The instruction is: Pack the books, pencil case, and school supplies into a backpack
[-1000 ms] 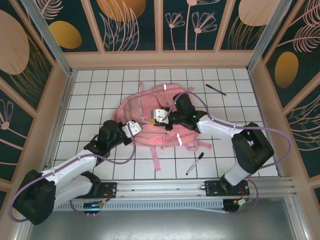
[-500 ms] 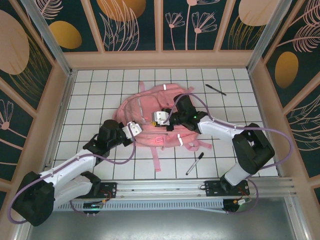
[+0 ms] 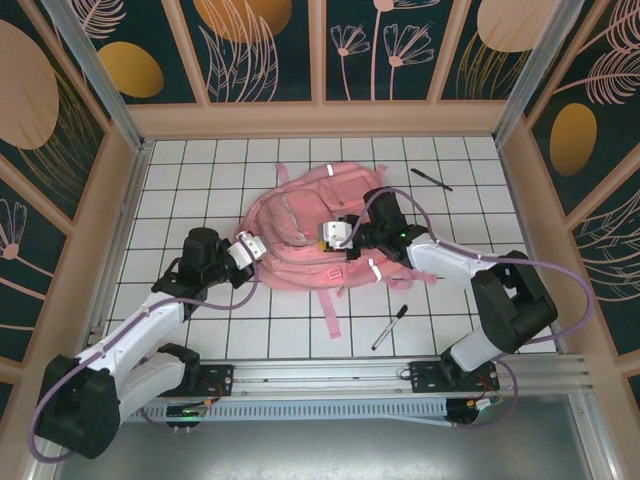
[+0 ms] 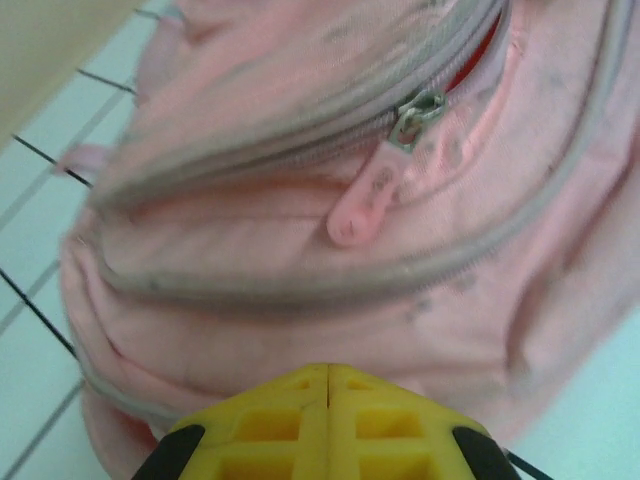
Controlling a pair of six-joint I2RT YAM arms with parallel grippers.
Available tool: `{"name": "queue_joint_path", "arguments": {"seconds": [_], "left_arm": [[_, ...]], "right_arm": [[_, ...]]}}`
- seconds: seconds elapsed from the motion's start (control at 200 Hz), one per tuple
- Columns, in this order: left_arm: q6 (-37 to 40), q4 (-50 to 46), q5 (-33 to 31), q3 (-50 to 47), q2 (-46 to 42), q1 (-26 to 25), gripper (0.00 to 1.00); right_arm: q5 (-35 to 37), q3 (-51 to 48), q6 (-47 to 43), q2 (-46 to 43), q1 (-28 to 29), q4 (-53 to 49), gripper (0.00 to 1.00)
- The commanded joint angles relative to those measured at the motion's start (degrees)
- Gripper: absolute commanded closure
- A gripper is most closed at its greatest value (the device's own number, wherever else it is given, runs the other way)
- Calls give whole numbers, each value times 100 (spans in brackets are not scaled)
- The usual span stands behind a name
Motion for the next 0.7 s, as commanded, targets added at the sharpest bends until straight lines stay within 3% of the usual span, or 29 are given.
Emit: {"name": "queue_joint_path", "arguments": {"seconds": [0.0,0.045,0.185,0.255,0.31,0.696], "left_arm": [[3,-455,697,329,187,10,100],[-64,-458,866,407,218,10,100],[33,-308,1181,405,231,10,100],[-79,-129,1182,348,141,10,65],[-78,53,1211,249,75,9,54],[374,382,1109,305,718,10,53]], "right_arm": [[145,-129,249,-134,41,362,46],[97,-161,464,-160,128,520,41],[314,-110,726,-84,368,710,39],[642,-82,787,40,463,854,39],[800,-57,791,129,537,923,40],[1648,46,557,744,807,732,42]]}}
